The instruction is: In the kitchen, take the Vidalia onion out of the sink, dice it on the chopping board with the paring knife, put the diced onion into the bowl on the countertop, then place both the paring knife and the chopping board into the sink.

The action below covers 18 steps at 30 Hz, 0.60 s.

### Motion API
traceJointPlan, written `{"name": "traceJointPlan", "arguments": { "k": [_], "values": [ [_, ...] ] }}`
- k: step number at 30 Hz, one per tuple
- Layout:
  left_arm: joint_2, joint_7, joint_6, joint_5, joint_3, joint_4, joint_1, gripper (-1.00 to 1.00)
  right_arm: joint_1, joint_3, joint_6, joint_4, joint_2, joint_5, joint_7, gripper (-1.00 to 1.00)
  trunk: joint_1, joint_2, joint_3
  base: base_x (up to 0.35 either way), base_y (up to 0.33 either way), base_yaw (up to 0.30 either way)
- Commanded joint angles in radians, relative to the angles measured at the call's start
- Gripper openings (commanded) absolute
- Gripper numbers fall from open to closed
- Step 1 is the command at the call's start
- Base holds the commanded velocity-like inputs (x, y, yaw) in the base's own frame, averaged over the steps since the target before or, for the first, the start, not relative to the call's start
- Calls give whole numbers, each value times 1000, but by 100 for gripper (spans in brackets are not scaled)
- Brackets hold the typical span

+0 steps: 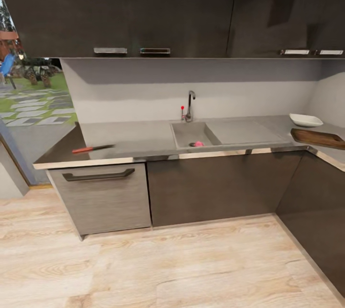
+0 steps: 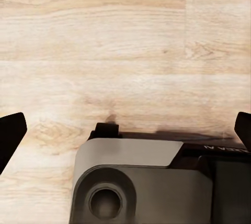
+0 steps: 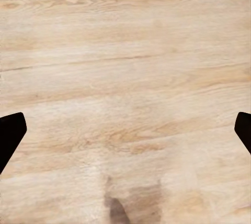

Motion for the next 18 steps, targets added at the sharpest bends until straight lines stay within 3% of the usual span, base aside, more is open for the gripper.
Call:
{"name": "traceJointPlan", "arguments": {
  "k": [1, 18],
  "values": [
    [-1, 0, -2, 3, 3, 0, 0, 100, 0, 1, -2, 0, 0, 1, -3, 100, -4, 7, 2, 0, 0, 0],
    [-1, 0, -2, 3, 3, 3, 0, 100, 0, 1, -2, 0, -1, 1, -3, 100, -69, 126, 56, 0, 0, 0]
  ]
}}
